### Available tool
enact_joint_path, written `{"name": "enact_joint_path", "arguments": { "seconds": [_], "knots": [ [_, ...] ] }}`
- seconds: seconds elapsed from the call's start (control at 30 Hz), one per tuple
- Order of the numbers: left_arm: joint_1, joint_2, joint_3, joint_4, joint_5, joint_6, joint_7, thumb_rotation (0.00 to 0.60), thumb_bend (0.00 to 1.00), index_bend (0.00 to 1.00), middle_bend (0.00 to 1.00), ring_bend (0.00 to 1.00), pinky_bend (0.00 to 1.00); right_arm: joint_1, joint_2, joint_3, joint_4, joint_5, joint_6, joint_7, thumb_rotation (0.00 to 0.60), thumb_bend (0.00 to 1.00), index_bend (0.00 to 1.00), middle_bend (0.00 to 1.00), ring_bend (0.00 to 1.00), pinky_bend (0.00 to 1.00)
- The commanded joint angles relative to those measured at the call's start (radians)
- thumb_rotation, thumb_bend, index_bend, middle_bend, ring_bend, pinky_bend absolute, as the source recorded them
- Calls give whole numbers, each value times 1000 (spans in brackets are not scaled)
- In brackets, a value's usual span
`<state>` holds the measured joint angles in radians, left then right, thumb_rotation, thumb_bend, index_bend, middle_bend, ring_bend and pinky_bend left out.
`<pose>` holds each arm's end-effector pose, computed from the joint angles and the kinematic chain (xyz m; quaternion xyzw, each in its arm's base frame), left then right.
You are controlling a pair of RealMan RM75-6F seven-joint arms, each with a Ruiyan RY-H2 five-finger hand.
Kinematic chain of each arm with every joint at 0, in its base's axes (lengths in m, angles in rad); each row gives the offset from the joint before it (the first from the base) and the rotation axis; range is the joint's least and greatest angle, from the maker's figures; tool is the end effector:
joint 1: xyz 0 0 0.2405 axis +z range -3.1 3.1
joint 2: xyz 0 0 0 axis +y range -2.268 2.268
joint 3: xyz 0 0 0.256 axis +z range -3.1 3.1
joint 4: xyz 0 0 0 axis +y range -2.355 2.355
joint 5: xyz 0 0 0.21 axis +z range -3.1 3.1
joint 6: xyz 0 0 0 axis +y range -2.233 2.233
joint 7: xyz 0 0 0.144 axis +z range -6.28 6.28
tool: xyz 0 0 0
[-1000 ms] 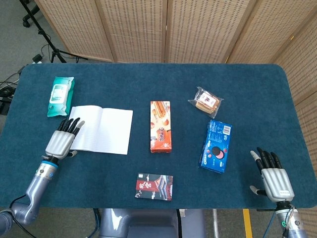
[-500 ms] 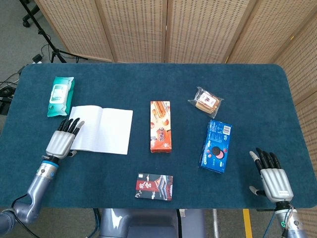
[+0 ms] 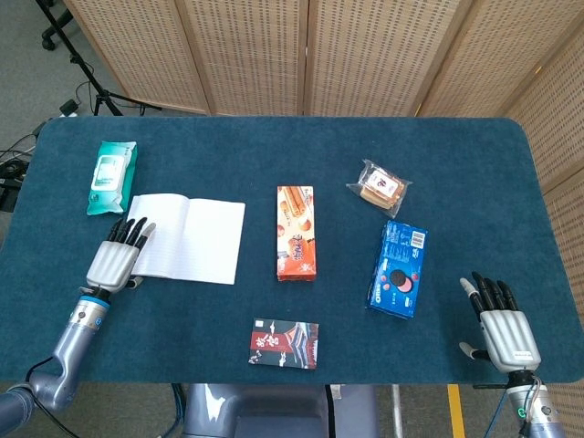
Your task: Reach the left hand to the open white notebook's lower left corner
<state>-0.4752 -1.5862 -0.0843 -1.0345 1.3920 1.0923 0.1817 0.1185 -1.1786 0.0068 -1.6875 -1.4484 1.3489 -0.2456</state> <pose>-0.3015 0.3175 0.0196 -0.7282 -0.3047 -0.2851 0.5437 -0.2995 -0.1777 0.1113 0.6519 -0.4021 0.3058 0.5656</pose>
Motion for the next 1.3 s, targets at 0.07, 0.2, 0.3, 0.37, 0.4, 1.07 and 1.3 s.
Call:
{"name": "enact_joint_path", "arguments": {
  "seconds": [0.07, 0.2, 0.3, 0.37, 0.4, 1.07, 1.3],
  "knots": [
    [1, -5, 5, 8, 17, 22, -14, 600, 264, 0, 0, 0, 0, 1, -1, -1, 0, 0, -2, -3, 600, 53, 0, 0, 0, 0],
    [1, -8, 11, 14, 38, 47, -17, 600, 294, 0, 0, 0, 0, 0, -1, 0, -1, 0, 0, -4, 600, 53, 0, 0, 0, 0],
    [0, -11, 13, 17, 52, 65, -19, 600, 328, 0, 0, 0, 0, 0, -1, 0, -1, 1, 0, -3, 600, 53, 0, 0, 0, 0],
    [0, -13, 13, 18, 65, 83, -22, 600, 347, 0, 0, 0, 0, 0, -1, 0, -1, 0, 0, -3, 600, 53, 0, 0, 0, 0],
    [-1, -13, 14, 19, 69, 89, -23, 600, 351, 0, 0, 0, 0, 0, -1, 0, -1, 0, 0, -3, 600, 53, 0, 0, 0, 0],
    [-18, -6, -9, -89, 223, 341, -26, 600, 272, 0, 0, 0, 0, -1, 2, -1, -3, -5, 4, 4, 600, 55, 0, 0, 0, 0],
    [-5, 23, 2, -156, 255, 390, -4, 600, 230, 0, 0, 0, 0, -2, 5, -1, -2, -5, 6, 10, 600, 53, 0, 0, 0, 0]
  ]
}}
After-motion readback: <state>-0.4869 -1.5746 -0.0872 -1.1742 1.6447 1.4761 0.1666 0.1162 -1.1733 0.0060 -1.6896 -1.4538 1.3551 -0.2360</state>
